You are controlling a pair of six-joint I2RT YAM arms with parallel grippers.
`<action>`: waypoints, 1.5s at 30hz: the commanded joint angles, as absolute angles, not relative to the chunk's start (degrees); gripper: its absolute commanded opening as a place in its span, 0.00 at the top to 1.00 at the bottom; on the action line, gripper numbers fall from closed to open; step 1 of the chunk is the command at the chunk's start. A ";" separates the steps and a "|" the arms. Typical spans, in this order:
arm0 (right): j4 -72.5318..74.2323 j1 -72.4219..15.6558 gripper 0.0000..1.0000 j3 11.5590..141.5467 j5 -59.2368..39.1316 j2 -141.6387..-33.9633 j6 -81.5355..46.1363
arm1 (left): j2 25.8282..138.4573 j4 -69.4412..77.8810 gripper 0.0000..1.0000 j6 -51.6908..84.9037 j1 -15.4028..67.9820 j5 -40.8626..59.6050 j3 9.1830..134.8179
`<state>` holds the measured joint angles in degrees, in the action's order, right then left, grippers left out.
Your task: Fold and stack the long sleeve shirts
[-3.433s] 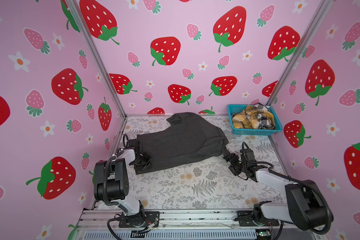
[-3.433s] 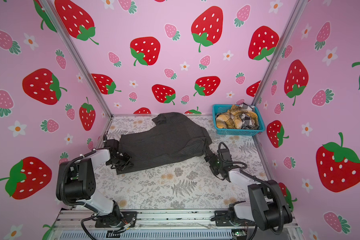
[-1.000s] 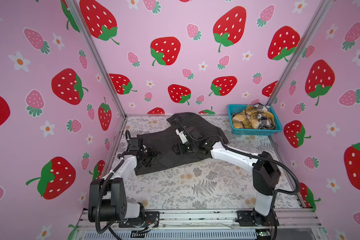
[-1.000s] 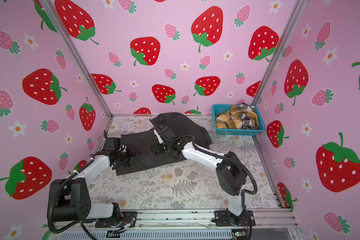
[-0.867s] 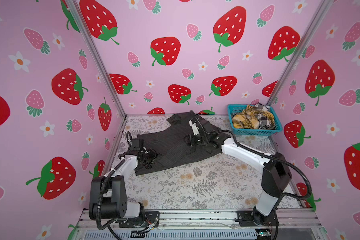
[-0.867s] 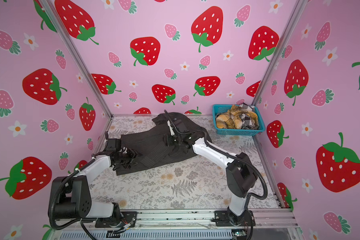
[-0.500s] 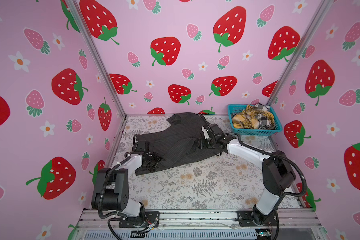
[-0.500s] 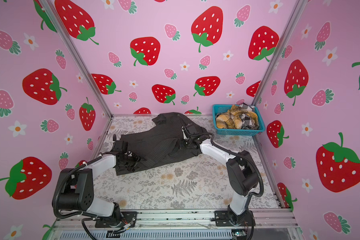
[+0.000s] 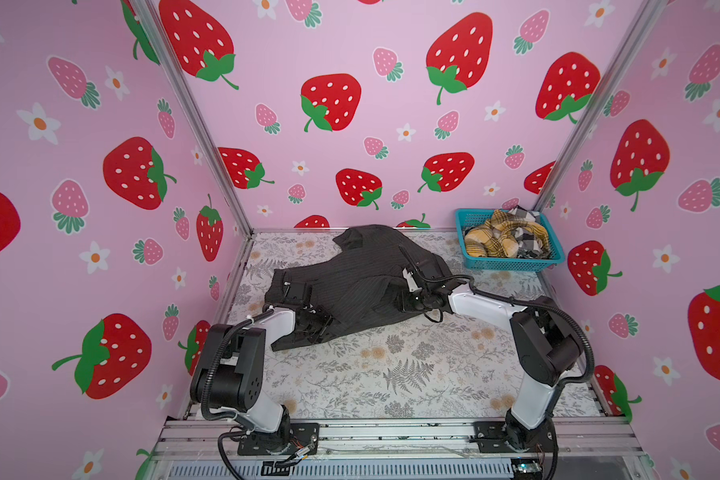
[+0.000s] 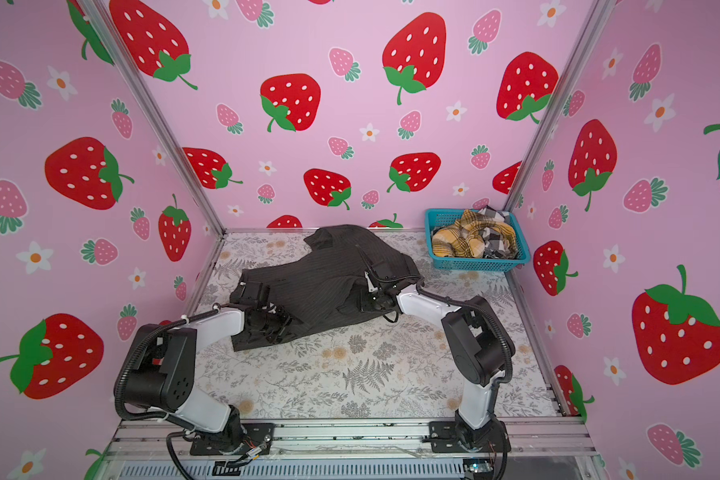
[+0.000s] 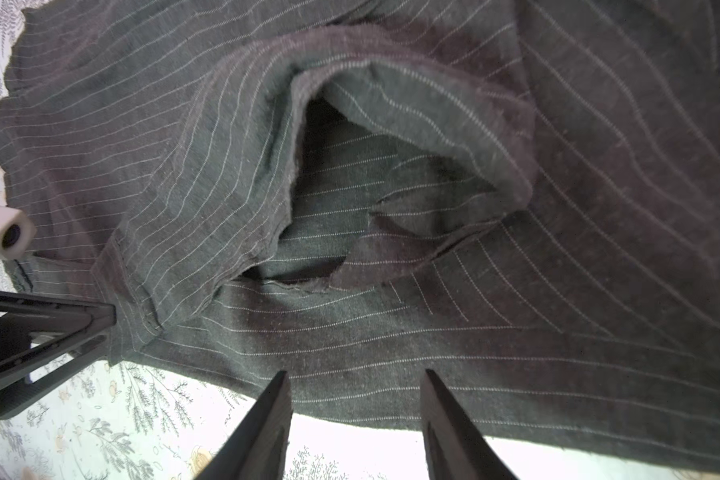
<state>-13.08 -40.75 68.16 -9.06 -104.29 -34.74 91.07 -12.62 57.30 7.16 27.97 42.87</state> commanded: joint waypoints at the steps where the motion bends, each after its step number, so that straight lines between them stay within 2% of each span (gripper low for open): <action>1: -12.93 -40.68 0.51 67.41 -9.14 -104.77 -36.07 | 92.95 -10.14 0.69 59.45 7.60 28.55 42.03; 6: -13.55 -39.85 0.52 67.16 -8.40 -103.58 -37.53 | 90.99 -12.56 0.90 58.91 7.60 28.25 43.16; 8: -13.49 -38.76 0.49 66.85 -8.25 -102.27 -38.46 | 89.57 -15.68 1.00 57.46 7.56 27.08 45.18; 9: -13.34 -37.97 0.42 66.72 -8.42 -101.42 -38.96 | 88.80 -17.66 1.00 56.36 7.36 26.41 46.84; 11: -12.39 -36.52 0.34 66.15 -8.95 -99.57 -39.98 | 87.35 -21.78 1.00 53.59 6.98 24.88 50.93; 15: -11.34 -33.61 0.22 66.07 -11.26 -96.55 -41.67 | 84.45 -34.86 1.00 44.05 4.71 18.56 64.58; 20: -10.39 -31.30 0.18 66.18 -14.70 -94.96 -43.69 | 79.57 -43.29 1.00 37.59 1.02 14.55 76.10; 24: -9.30 -31.38 0.18 65.90 -16.45 -95.50 -44.36 | 76.24 -44.34 1.00 35.39 -1.28 16.83 79.13; 31: -0.76 -31.30 0.15 61.47 -22.57 -95.27 -49.89 | 73.89 -44.62 1.00 35.86 -3.40 24.39 79.12; 35: -0.62 -30.40 0.14 61.87 -22.90 -96.06 -52.56 | 71.47 -39.50 1.00 35.68 -3.41 29.77 75.29; 39: 1.78 -27.90 0.14 62.72 -27.05 -98.45 -57.39 | 68.58 -38.11 1.00 34.56 -3.39 30.81 71.13; 42: 2.22 -27.61 0.14 66.07 -29.47 -100.84 -58.42 | 65.97 -37.92 1.00 32.66 -3.43 29.93 67.14; 45: -7.70 -30.14 0.14 75.06 -27.15 -103.72 -51.88 | 63.48 -33.94 1.00 34.04 -3.24 31.05 60.02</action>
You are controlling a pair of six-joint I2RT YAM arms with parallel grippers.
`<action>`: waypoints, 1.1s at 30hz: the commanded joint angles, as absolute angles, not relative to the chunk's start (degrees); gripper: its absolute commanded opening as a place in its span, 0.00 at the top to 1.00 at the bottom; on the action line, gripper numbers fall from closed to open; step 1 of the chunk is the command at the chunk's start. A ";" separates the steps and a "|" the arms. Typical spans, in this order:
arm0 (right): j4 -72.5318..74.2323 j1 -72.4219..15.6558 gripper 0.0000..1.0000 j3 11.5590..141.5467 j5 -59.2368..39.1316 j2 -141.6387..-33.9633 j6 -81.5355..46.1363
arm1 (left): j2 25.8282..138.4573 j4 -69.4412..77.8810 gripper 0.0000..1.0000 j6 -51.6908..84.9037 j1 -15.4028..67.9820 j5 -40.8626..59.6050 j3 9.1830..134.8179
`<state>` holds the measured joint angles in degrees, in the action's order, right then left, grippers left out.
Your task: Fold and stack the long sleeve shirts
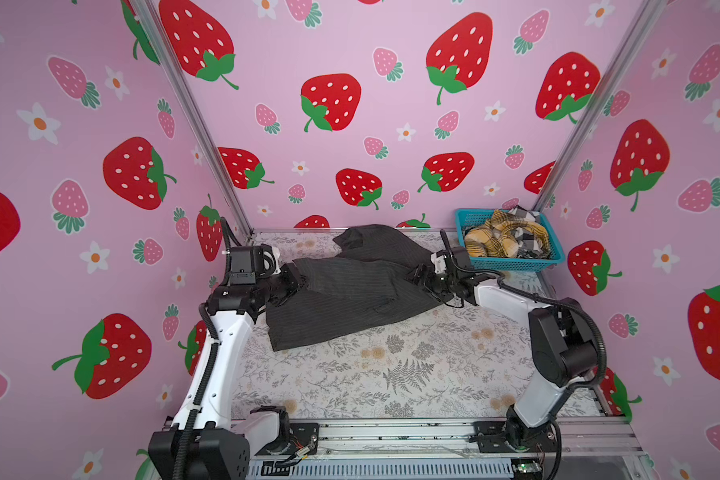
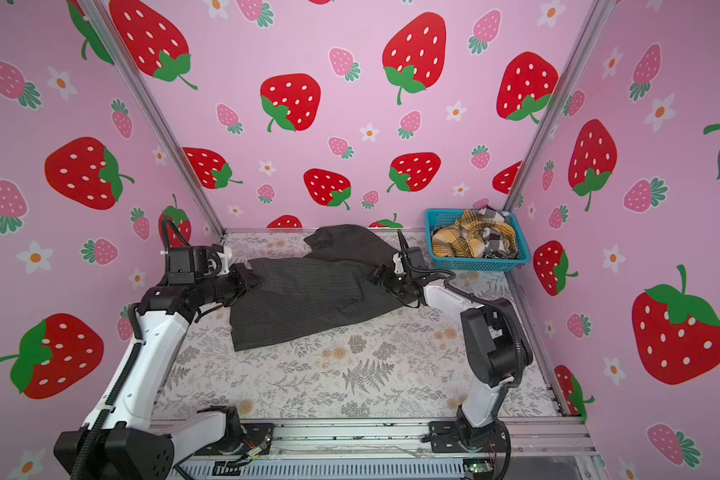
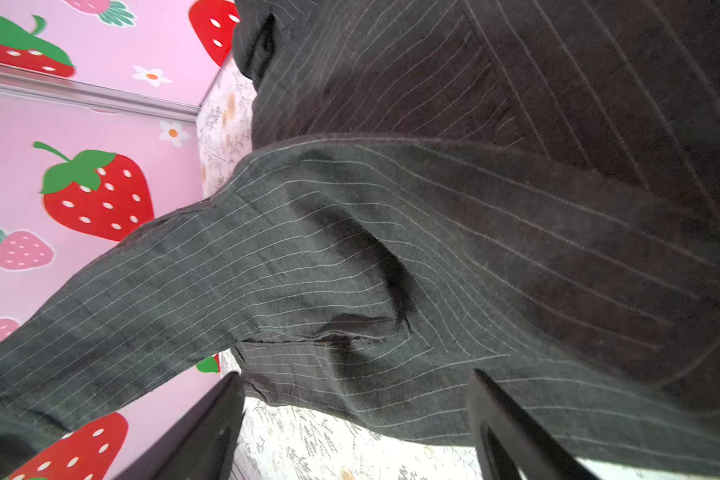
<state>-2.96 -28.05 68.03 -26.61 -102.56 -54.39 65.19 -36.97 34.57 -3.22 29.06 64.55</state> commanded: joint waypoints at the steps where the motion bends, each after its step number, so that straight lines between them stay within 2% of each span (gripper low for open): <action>1: -9.84 -31.25 0.15 77.44 -27.22 -104.76 -49.75 | 62.97 -31.75 1.00 35.25 -2.95 32.24 57.54; 5: -17.50 -38.53 0.17 86.81 -26.48 -106.67 -37.98 | 61.54 -25.45 1.00 35.16 2.00 32.78 51.82; 9: -20.16 -44.63 0.16 89.29 -20.96 -104.51 -29.99 | 61.90 -25.92 1.00 27.37 12.65 24.89 53.85; 11: -19.36 -43.72 0.16 87.10 -21.83 -104.11 -30.96 | 63.80 -29.45 1.00 24.73 16.69 13.20 56.39; 14: -17.39 -40.97 0.17 82.08 -21.72 -103.28 -33.96 | 68.38 -32.76 1.00 23.40 17.29 -0.95 60.72; 19: -12.35 -34.42 0.15 75.18 -26.34 -102.24 -41.31 | 71.33 -29.79 1.00 10.70 19.83 -9.64 67.17; 21: -10.39 -33.49 0.13 74.80 -27.67 -101.26 -41.99 | 67.56 -23.52 1.00 4.13 21.49 -10.05 63.49; 24: -10.58 -33.57 0.13 76.84 -29.07 -101.41 -41.68 | 60.95 -14.83 1.00 -3.24 22.61 -2.59 54.53; 27: -12.07 -33.92 0.13 77.50 -28.89 -102.13 -40.76 | 58.36 -13.21 1.00 -6.67 25.00 0.60 47.88; 29: -11.96 -33.84 0.13 75.38 -28.13 -101.95 -40.86 | 59.74 -13.27 1.00 -3.29 27.56 -3.78 45.02; 30: -11.23 -33.84 0.13 73.81 -28.13 -101.72 -41.19 | 61.22 -12.91 0.90 -0.40 29.54 -9.67 43.52; 33: -8.44 -33.83 0.14 69.02 -28.25 -100.42 -42.75 | 65.11 -10.17 0.85 2.78 36.04 -20.03 39.09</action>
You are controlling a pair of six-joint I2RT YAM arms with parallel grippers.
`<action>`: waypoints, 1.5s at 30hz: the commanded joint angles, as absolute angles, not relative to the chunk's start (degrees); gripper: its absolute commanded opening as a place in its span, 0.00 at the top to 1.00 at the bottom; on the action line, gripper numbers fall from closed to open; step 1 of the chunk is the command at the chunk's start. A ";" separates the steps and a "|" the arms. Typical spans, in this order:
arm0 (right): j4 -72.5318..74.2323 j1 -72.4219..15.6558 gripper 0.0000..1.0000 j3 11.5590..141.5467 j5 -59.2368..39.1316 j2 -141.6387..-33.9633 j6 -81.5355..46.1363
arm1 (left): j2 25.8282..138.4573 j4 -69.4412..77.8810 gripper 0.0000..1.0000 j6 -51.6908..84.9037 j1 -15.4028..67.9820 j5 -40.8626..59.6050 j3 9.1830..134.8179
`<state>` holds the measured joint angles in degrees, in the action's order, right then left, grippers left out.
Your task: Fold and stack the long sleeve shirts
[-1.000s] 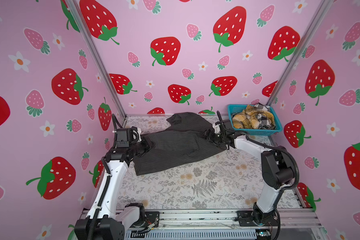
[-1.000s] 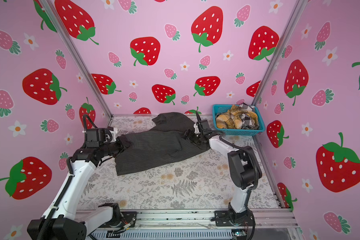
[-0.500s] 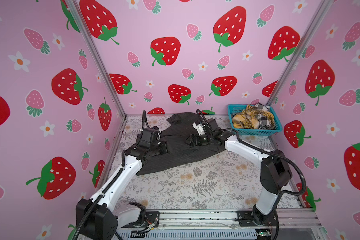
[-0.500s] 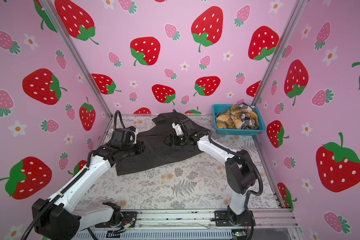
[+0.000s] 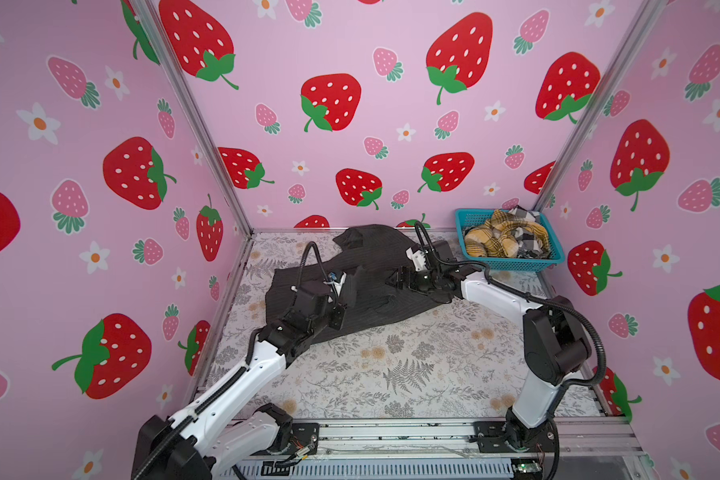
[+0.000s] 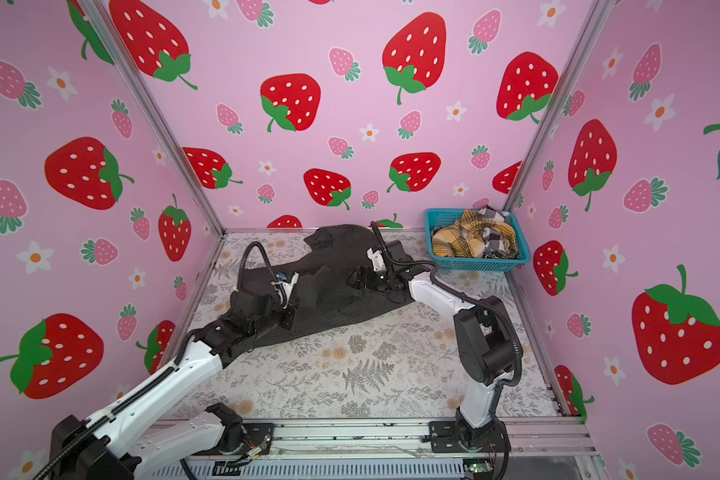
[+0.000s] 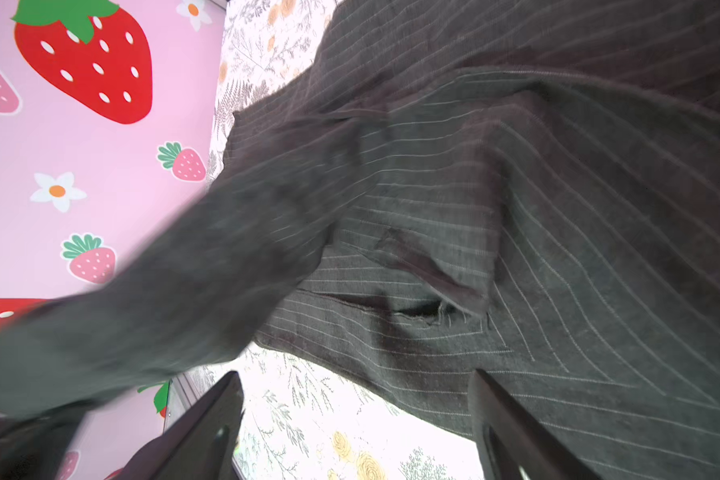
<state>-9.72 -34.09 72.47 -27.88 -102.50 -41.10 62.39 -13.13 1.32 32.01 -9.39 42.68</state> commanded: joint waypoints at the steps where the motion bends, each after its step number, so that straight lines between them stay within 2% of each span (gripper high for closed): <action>1: -8.11 -33.84 0.14 68.03 -28.15 -100.03 -43.07 | 66.13 -8.58 0.85 2.75 37.73 -22.38 37.75; 5: -6.91 -36.12 0.14 65.38 -28.57 -98.36 -44.59 | 70.10 -6.62 1.00 -1.26 42.16 -29.50 37.88; 10: -7.05 -40.39 0.14 66.85 -30.80 -99.05 -47.68 | 68.93 1.03 1.00 -9.64 46.84 -30.55 36.46; 15: -7.13 -42.01 0.14 69.15 -29.82 -101.86 -50.37 | 68.41 0.91 0.99 -9.24 47.20 -31.84 37.01; 18: -11.52 -43.91 0.16 73.21 -28.25 -105.71 -48.61 | 65.73 -7.41 0.82 -2.06 46.86 -34.26 40.60; 20: -12.43 -44.91 0.16 74.95 -27.63 -107.63 -48.12 | 63.41 -18.71 0.69 11.43 44.08 -32.41 46.48; 21: -12.41 -45.30 0.16 75.50 -27.43 -108.76 -48.23 | 62.36 -25.33 0.62 19.40 41.07 -27.40 49.77; 23: -11.90 -45.63 0.19 76.25 -27.83 -110.82 -48.59 | 61.75 -33.51 0.62 34.11 32.81 -12.43 53.50; 26: -10.64 -45.96 0.23 77.23 -28.15 -112.82 -49.36 | 62.62 -33.79 0.64 51.09 21.84 11.98 50.87; 27: -10.05 -46.09 0.23 77.33 -27.87 -113.02 -49.69 | 62.88 -30.28 0.56 56.93 20.27 18.41 48.25; 29: -9.32 -46.06 0.23 77.34 -28.01 -113.28 -50.41 | 62.95 -22.36 0.43 66.51 20.52 24.52 43.30; 30: -9.00 -46.11 0.23 77.34 -28.03 -113.18 -50.68 | 62.56 -18.25 0.34 71.13 21.90 24.87 41.27; 31: -8.84 -46.09 0.22 77.26 -27.83 -113.05 -50.82 | 62.28 -15.17 0.30 74.73 23.35 24.36 39.73; 34: -8.79 -45.99 0.16 76.84 -26.51 -111.58 -51.32 | 62.44 -9.80 0.26 83.35 27.29 21.80 37.77; 39: -10.44 -45.25 0.14 76.16 -21.97 -106.58 -50.33 | 62.91 -5.37 0.22 96.82 30.28 19.72 34.82; 41: -11.12 -44.36 0.15 75.25 -21.46 -105.37 -49.91 | 61.92 -1.05 0.10 103.43 30.99 16.80 31.87; 45: -10.14 -42.13 0.17 71.36 -21.36 -102.63 -50.22 | 59.25 -0.93 0.14 113.31 32.06 8.30 27.92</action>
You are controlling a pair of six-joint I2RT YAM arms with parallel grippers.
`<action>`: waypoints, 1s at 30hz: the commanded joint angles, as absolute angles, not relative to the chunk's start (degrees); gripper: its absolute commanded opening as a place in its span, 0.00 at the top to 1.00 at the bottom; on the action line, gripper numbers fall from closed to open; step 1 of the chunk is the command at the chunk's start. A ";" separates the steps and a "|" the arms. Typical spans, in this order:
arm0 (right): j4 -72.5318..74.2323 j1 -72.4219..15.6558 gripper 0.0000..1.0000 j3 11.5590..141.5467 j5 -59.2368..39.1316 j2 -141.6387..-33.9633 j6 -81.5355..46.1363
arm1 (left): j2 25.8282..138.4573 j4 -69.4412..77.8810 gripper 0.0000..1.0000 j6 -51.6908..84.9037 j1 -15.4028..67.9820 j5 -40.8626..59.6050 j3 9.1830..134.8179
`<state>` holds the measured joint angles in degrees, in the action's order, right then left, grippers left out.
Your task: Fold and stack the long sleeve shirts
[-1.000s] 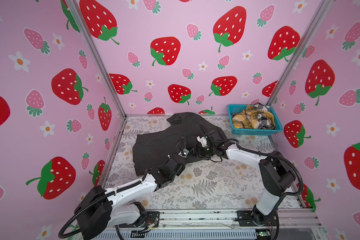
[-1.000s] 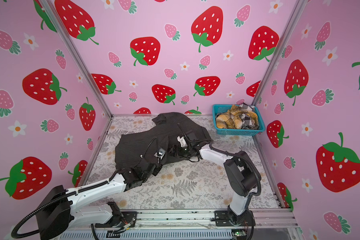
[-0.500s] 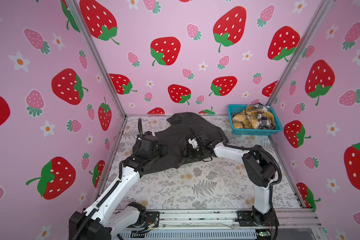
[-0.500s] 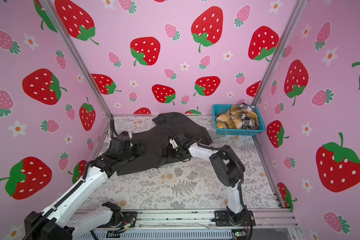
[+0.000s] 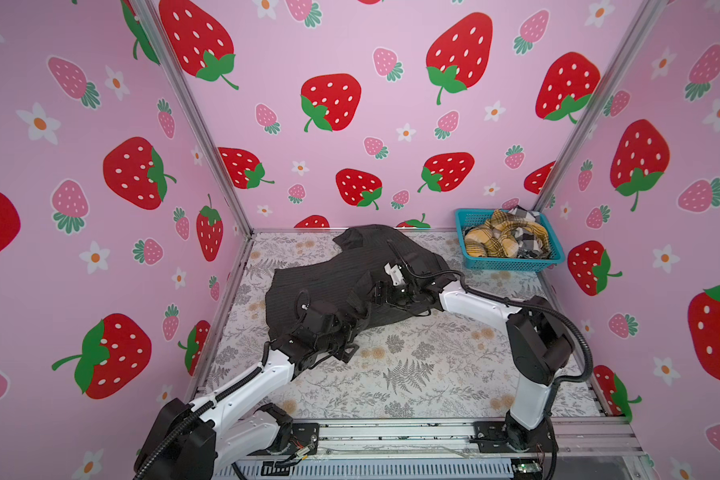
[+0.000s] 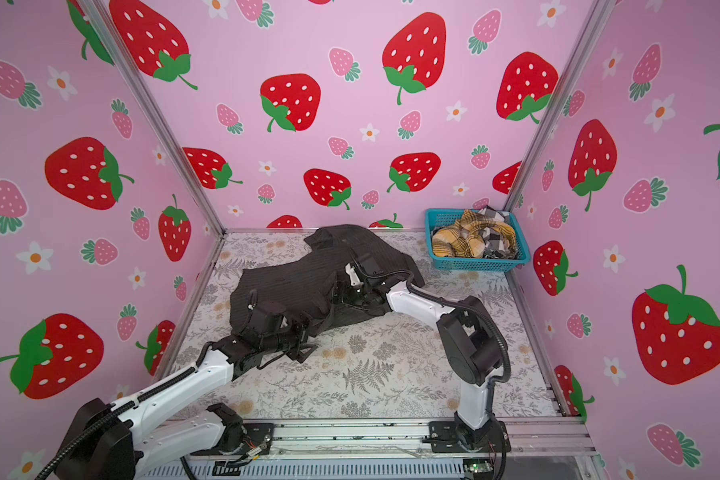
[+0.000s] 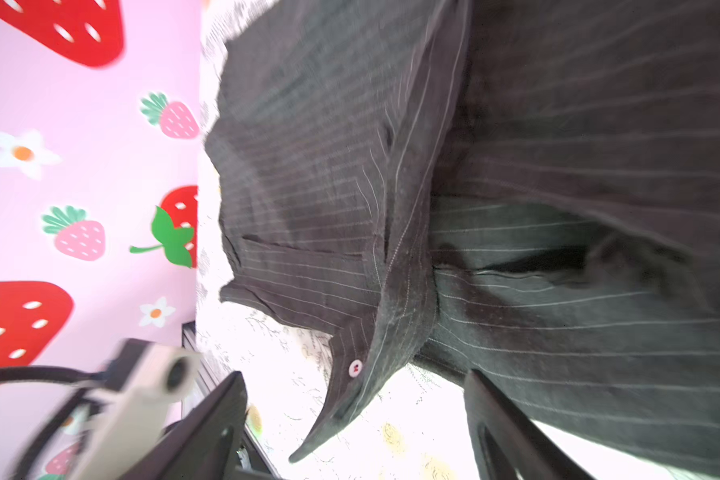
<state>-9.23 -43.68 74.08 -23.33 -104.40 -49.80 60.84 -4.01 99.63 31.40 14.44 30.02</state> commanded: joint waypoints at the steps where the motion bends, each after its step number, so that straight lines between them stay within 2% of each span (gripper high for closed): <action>1: -10.11 -41.74 0.18 70.62 -21.31 -102.02 -50.12 | 59.38 -0.62 0.16 115.06 32.12 8.21 27.31; 3: -10.24 -41.02 0.19 68.99 -20.78 -100.41 -49.95 | 60.13 0.96 0.21 118.41 32.27 6.25 26.72; 7: -10.38 -40.10 0.20 66.45 -19.86 -98.06 -49.71 | 62.81 1.04 0.22 120.10 32.26 5.45 27.34; 15: -10.32 -39.37 0.22 63.18 -19.67 -96.05 -49.85 | 71.47 9.19 0.39 121.68 32.17 6.14 27.96; 19: -10.23 -39.24 0.22 62.28 -19.34 -95.53 -49.99 | 75.08 12.41 0.44 121.36 31.67 6.59 29.45; 24: -10.16 -38.62 0.23 61.57 -19.07 -95.45 -49.98 | 78.79 14.77 0.67 119.71 31.04 7.54 32.02; 27: -10.11 -37.85 0.25 61.53 -19.22 -95.54 -49.90 | 79.60 14.21 0.77 117.11 30.53 10.31 33.82; 30: -10.15 -36.95 0.26 61.91 -19.42 -95.45 -49.78 | 78.19 8.95 1.00 111.35 29.00 13.29 36.89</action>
